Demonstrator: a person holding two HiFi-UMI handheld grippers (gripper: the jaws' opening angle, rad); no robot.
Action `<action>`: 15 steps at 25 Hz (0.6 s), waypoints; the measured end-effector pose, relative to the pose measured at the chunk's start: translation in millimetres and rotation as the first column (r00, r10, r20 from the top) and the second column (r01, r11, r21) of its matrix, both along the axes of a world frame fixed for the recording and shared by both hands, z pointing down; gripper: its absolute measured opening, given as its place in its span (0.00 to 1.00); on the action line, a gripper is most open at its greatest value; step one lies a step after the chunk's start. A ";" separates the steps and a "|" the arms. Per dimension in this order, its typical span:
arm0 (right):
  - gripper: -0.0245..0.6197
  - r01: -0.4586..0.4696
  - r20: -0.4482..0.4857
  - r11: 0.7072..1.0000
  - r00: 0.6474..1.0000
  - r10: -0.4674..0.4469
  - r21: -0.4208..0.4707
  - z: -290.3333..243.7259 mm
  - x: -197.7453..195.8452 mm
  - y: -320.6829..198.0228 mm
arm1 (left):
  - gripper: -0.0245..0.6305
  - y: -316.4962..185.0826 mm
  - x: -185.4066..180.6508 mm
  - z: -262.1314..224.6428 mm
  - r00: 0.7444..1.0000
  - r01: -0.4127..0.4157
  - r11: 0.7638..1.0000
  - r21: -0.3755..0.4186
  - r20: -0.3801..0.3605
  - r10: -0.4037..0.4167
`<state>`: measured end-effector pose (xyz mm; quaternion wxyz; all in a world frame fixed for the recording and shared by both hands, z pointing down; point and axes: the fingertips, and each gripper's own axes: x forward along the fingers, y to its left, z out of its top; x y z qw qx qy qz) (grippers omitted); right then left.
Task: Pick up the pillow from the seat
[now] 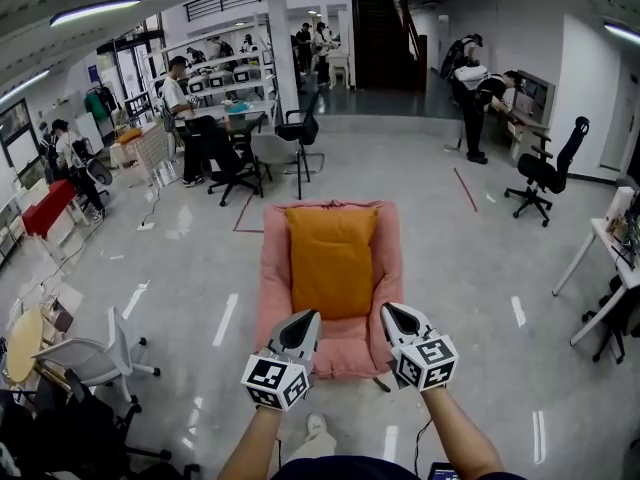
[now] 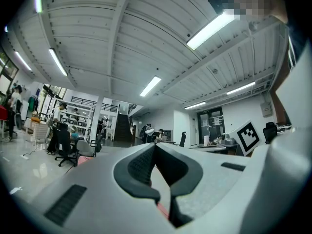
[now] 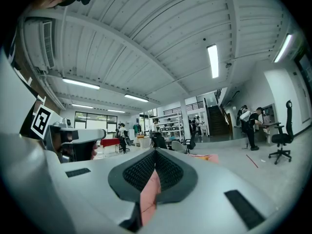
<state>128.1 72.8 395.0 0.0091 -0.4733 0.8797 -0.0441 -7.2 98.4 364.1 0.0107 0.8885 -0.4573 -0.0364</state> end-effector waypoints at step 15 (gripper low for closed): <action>0.06 -0.018 -0.013 0.999 1.000 0.018 -0.030 5.4 -13.8 -76.0 | 0.04 -78.1 -17.0 8.3 0.999 -0.012 0.999 -0.033 -0.033 0.011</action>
